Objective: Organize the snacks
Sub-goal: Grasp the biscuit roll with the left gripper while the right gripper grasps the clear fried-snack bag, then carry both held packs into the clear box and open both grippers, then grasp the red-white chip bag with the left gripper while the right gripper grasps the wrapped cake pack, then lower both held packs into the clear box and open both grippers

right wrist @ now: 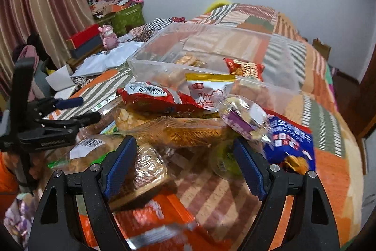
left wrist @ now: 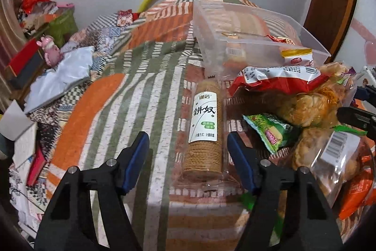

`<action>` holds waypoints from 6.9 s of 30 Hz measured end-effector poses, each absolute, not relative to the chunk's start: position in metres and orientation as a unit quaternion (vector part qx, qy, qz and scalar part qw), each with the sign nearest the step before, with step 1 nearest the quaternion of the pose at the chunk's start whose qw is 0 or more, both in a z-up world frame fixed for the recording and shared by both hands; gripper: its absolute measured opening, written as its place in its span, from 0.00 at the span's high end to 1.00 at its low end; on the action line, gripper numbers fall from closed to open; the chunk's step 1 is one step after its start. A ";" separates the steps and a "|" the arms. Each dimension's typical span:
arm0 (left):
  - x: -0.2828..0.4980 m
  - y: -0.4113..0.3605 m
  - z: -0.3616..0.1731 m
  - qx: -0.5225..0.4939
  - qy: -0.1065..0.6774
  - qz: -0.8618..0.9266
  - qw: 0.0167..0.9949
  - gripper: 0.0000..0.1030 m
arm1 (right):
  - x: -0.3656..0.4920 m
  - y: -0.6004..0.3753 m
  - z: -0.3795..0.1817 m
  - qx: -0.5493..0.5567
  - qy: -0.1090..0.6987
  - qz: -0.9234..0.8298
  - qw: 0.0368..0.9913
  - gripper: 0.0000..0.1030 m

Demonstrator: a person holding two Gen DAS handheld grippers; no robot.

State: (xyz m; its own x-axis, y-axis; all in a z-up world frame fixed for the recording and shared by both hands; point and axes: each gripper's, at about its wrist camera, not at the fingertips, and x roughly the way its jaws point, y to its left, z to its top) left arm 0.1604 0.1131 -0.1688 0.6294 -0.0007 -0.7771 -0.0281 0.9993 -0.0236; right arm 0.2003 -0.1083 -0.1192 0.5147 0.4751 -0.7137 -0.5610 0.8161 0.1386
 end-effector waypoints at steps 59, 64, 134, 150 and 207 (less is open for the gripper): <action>0.158 0.089 -0.071 -0.015 0.330 -0.029 0.943 0.65 | 0.206 -0.122 -0.039 -0.033 0.298 0.296 0.907 0.47; 0.173 0.080 -0.058 -0.012 0.318 -0.035 0.948 0.65 | 0.213 -0.127 -0.029 -0.028 0.282 0.286 0.916 0.47; 0.218 0.041 -0.060 0.015 0.348 -0.060 0.935 0.32 | 0.249 -0.142 -0.029 -0.098 0.311 0.250 0.911 0.17; 0.202 0.030 -0.125 0.020 0.416 -0.081 0.905 0.30 | 0.226 -0.151 -0.094 -0.094 0.357 0.250 0.895 0.09; 0.178 0.034 -0.090 0.067 0.338 -0.086 0.935 0.67 | 0.239 -0.181 -0.117 -0.020 0.421 0.266 0.867 0.58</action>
State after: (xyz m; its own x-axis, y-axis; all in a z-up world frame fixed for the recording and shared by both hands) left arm 0.1778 0.0342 -0.0898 0.7565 -0.1166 -0.6435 0.2066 0.9762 0.0660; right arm 0.2394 -0.1806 -0.1166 0.5029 0.4451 -0.7409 -0.4787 0.8572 0.1901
